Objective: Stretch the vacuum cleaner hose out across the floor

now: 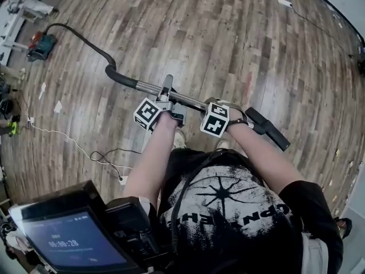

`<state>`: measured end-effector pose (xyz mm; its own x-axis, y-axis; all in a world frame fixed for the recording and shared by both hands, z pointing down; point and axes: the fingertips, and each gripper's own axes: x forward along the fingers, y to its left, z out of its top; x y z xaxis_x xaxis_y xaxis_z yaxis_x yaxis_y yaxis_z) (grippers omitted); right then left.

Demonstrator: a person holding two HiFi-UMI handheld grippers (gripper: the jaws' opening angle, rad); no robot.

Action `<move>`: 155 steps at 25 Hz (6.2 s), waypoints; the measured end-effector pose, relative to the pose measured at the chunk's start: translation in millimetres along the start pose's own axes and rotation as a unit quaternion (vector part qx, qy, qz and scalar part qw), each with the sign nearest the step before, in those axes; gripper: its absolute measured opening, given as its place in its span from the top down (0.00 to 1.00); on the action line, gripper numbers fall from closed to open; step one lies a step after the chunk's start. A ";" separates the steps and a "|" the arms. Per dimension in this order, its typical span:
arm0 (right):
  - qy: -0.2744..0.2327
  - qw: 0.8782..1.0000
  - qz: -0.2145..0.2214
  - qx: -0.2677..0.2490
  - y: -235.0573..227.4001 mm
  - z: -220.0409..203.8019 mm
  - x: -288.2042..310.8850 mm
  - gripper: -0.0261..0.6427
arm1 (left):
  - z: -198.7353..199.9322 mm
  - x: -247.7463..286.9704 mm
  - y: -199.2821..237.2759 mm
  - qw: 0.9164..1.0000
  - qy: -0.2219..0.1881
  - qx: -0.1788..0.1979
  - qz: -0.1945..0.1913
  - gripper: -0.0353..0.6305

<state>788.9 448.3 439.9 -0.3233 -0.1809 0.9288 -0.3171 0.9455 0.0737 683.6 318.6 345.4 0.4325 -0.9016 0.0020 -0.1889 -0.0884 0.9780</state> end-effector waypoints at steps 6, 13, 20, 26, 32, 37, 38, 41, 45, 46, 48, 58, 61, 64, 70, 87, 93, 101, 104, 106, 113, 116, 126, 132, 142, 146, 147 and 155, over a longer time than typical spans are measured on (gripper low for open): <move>0.012 1.000 -0.009 -0.001 -11.8 -48.2 19.7 0.83 | -39.2 17.4 25.9 1.000 0.003 -0.005 -0.007 0.88; 0.019 0.999 0.005 0.042 -48.4 -135.2 79.3 0.83 | -117.0 85.3 100.7 0.998 0.056 -0.005 0.002 0.87; 0.044 0.998 -0.012 0.038 -103.8 -202.9 171.2 0.83 | -179.2 142.1 209.4 0.977 0.205 0.054 0.023 0.75; 0.061 0.997 -0.019 0.049 -147.4 -267.5 280.4 0.83 | -231.5 166.2 325.0 0.964 0.265 0.018 0.018 0.65; 0.038 0.996 -0.027 0.078 -183.3 -345.9 405.9 0.84 | -264.2 180.8 449.6 0.956 0.288 0.048 0.018 0.74; 0.024 0.993 -0.018 0.113 -183.1 -420.4 488.4 0.84 | -252.8 167.1 520.0 0.961 0.258 0.094 0.041 0.94; 0.026 0.993 -0.013 0.115 -175.1 -436.6 502.2 0.85 | -254.4 161.5 525.9 0.959 0.258 0.105 0.041 0.94; 0.032 0.993 -0.002 0.110 -153.1 -472.1 534.2 0.86 | -267.1 146.8 534.3 0.951 0.272 0.142 0.036 0.94; 0.037 0.992 0.009 0.120 -133.6 -495.6 557.5 0.86 | -288.7 132.0 544.9 0.941 0.298 0.152 0.047 0.94; 0.038 0.991 0.014 0.126 -132.7 -497.4 563.2 0.86 | -291.6 130.9 546.1 0.938 0.306 0.156 0.049 0.94; 0.045 0.989 0.027 0.136 -128.2 -502.1 574.2 0.86 | -296.0 128.1 545.4 0.935 0.314 0.159 0.051 0.94; 0.102 0.983 0.057 0.144 -130.3 -550.8 603.4 0.84 | -306.2 111.9 557.3 0.936 0.319 0.135 0.065 0.94; 0.107 0.963 0.122 0.214 -100.1 -557.8 606.8 0.71 | -306.9 103.2 555.2 0.942 0.305 0.123 0.062 0.94; 0.127 0.962 0.120 0.209 -97.5 -568.0 614.4 0.56 | -306.1 92.9 563.3 0.939 0.306 0.134 0.082 0.94; 0.171 0.971 0.055 0.160 -106.3 -589.1 612.6 0.60 | -310.6 89.9 564.6 0.940 0.311 0.125 0.070 0.94; 0.248 0.948 0.041 0.197 -102.2 -626.1 580.7 0.62 | -309.6 96.7 570.6 0.942 0.312 0.116 0.048 0.94; 0.227 0.946 0.093 0.212 -95.3 -582.8 566.0 0.84 | -302.7 118.3 561.2 0.940 0.324 0.102 0.020 0.94; 0.047 0.962 0.100 0.251 -100.7 -420.9 443.1 0.95 | -293.0 114.5 434.2 0.913 0.381 0.146 -0.028 0.94; -0.048 0.963 0.080 0.254 -119.8 -342.8 359.0 0.95 | -252.8 109.9 368.9 0.932 0.336 0.135 -0.023 0.94; -0.108 0.956 0.073 0.263 -130.4 -290.1 301.7 0.95 | -225.2 101.6 331.7 0.941 0.311 0.135 -0.013 0.94; -0.250 0.941 0.043 0.224 -154.4 -131.3 113.2 0.95 | -167.6 83.4 170.8 0.928 0.292 0.228 -0.026 0.94; -0.275 0.937 0.046 0.210 -142.6 -76.5 43.3 0.95 | -138.9 69.4 94.0 0.917 0.289 0.273 -0.043 0.94; -0.425 0.872 0.015 0.243 -169.4 79.7 -118.4 0.95 | -41.3 74.5 -78.3 0.841 0.298 0.426 -0.152 0.94; -0.452 0.871 -0.018 0.194 -174.3 134.5 -142.4 0.95 | -5.8 77.3 -111.8 0.791 0.290 0.507 -0.180 0.94; -0.510 0.847 -0.008 0.147 -179.0 142.0 -212.0 0.95 | -14.5 63.8 -159.0 0.776 0.229 0.563 -0.171 0.94; -0.511 0.853 -0.003 0.107 -193.9 139.0 -226.1 0.95 | -17.5 75.7 -175.6 0.779 0.200 0.575 -0.148 0.94; -0.511 0.854 0.004 0.099 -196.7 138.5 -229.2 0.95 | -17.0 79.1 -179.7 0.783 0.192 0.575 -0.144 0.94; -0.517 0.854 0.032 0.045 -192.7 84.3 -260.8 0.95 | -62.2 84.9 -209.7 0.790 0.140 0.586 -0.109 0.94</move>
<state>859.2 290.4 152.9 -0.9424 -0.3164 0.1089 -0.3219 0.9460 -0.0371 814.8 287.0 153.4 0.7153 -0.6957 0.0666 -0.6986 -0.7091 0.0958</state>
